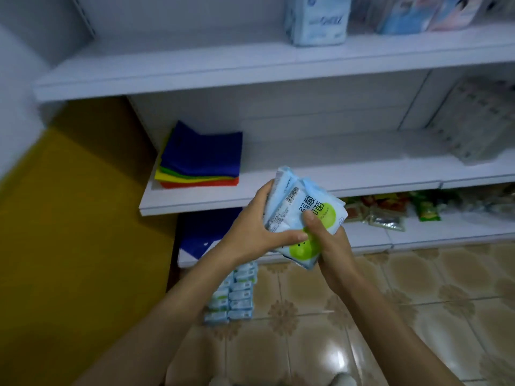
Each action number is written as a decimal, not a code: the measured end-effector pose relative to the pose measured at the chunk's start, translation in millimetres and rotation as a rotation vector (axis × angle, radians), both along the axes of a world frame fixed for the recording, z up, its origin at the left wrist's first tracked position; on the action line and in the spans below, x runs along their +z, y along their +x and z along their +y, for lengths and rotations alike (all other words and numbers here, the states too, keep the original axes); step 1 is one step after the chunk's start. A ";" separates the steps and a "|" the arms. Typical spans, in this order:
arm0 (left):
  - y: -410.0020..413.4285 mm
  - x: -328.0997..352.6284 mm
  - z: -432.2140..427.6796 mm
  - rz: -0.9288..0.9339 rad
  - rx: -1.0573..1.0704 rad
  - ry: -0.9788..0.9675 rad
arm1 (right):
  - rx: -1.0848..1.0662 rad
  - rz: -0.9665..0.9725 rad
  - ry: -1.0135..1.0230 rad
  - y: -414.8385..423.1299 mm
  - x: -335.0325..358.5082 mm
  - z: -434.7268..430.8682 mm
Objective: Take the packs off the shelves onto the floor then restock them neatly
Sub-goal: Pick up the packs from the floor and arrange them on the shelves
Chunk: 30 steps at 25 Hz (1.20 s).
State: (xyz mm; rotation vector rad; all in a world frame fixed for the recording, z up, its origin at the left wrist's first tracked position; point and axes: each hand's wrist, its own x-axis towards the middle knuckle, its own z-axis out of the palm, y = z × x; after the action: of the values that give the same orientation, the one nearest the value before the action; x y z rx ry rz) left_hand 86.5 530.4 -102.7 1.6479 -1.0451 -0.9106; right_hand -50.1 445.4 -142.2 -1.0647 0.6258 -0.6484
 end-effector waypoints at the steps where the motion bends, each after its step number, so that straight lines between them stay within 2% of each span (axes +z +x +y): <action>1: -12.7 12.5 -15.8 -0.105 -0.041 -0.009 | -0.023 -0.017 -0.020 -12.9 9.9 -14.0; 5: -66.1 55.1 -78.0 -0.420 -0.084 -0.113 | -0.058 -0.134 -0.122 -63.3 50.4 -69.7; 8: -98.3 83.2 -110.2 -0.495 -0.008 -0.182 | -0.065 -0.141 -0.257 -90.0 83.3 -103.0; 10: -110.1 100.4 -124.5 -0.321 0.064 -0.231 | -0.005 -0.157 -0.325 -100.7 102.5 -123.0; 13: -109.6 113.7 -138.2 0.095 0.167 -0.414 | 0.052 -0.150 -0.377 -99.5 120.1 -144.3; 14: -107.2 113.0 -140.5 0.181 0.185 -0.476 | 0.082 -0.150 -0.379 -95.9 122.5 -146.9; 16: -99.1 107.4 -146.6 0.294 0.188 -0.569 | 0.165 -0.175 -0.364 -84.2 125.4 -150.6; 18: -84.5 102.4 -153.6 0.359 0.175 -0.569 | 0.180 -0.179 -0.374 -72.5 126.7 -155.9; 20: -60.1 103.7 -163.9 0.285 0.147 -0.510 | 0.113 -0.133 -0.468 -58.1 130.0 -171.7; 22: -26.0 110.0 -175.0 0.105 0.150 -0.413 | 0.053 -0.091 -0.682 -40.4 134.5 -195.7; 26: 55.7 130.0 -207.3 -0.511 0.112 -0.343 | -0.123 0.069 -1.382 12.9 148.6 -253.0; 27: 72.7 137.0 -217.5 -0.617 0.079 -0.367 | -0.129 0.084 -1.486 31.3 153.3 -263.8; 30: 124.3 154.5 -246.5 -0.687 0.088 -0.598 | -0.174 0.077 -1.585 95.8 172.0 -286.3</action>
State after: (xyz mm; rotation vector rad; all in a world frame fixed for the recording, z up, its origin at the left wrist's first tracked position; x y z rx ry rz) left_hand 210.8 283.8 51.8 1.4767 -1.5017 0.0804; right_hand 45.7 159.2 29.8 -2.5095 0.1536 -1.3088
